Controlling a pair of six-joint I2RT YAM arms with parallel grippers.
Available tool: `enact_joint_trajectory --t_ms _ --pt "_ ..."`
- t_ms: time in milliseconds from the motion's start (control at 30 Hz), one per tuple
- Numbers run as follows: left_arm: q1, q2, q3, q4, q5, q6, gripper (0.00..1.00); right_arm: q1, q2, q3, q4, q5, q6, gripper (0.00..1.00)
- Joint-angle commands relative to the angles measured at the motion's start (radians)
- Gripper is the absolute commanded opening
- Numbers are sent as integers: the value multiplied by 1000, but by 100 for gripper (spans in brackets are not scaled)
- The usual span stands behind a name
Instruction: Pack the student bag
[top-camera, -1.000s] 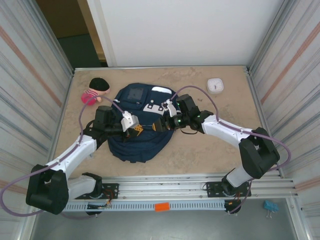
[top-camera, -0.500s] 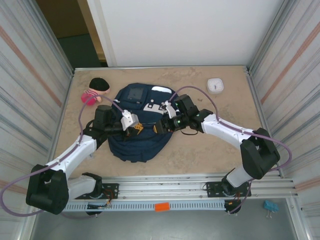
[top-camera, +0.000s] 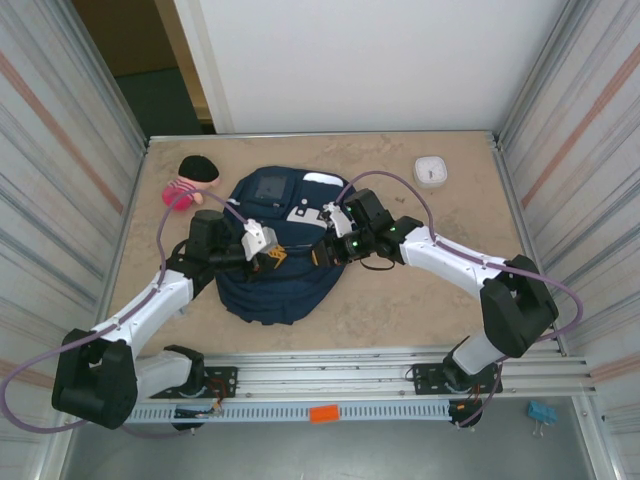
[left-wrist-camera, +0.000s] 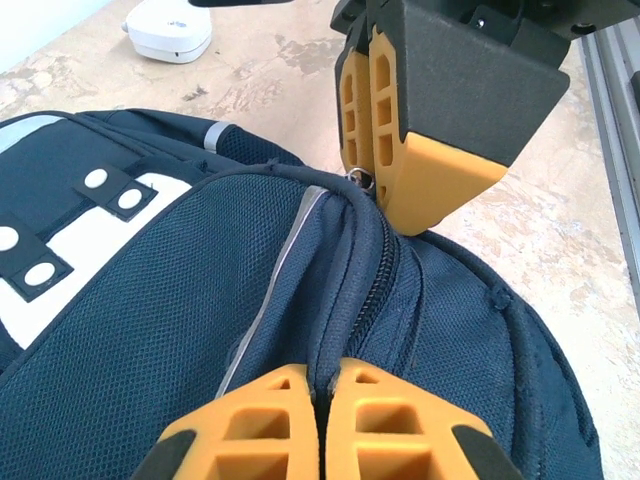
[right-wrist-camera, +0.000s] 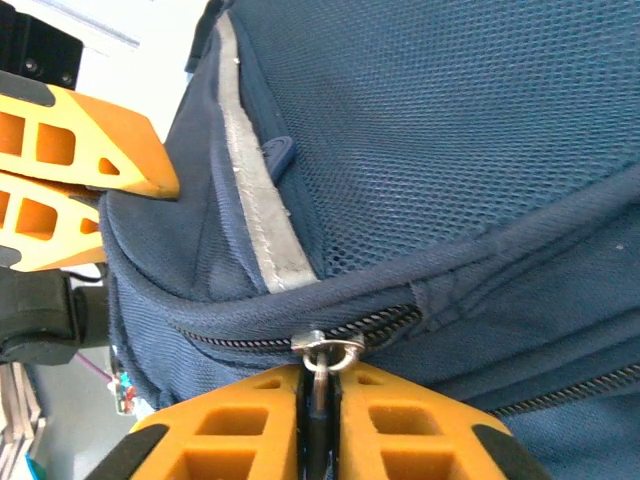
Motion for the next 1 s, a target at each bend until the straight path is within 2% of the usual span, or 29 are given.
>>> enact_joint_trajectory --t_ms 0,100,200,467,567,667,733,900,967 --pt "14 -7 23 120 -56 -50 0 10 -38 6 -55 42 -15 9" --pt "3 -6 18 163 -108 -110 0 11 -47 10 -49 47 -5 2" --pt "-60 2 26 173 -181 -127 0 26 -51 22 -43 50 3 0" --pt "-147 61 85 141 -369 -195 0 98 -52 95 -153 76 -19 0" --pt "-174 79 106 156 -388 -245 1 119 -43 97 -130 60 3 0" --pt "-210 99 112 193 -374 -279 14 113 -28 85 -104 50 24 0" --pt "-209 95 95 212 -362 -292 30 77 -33 65 -118 55 22 0" --pt "-157 26 80 47 -253 -119 62 -12 -78 42 -185 41 -43 0" --pt "-117 -5 71 -35 -217 -39 67 -35 -79 46 -213 25 -74 0"
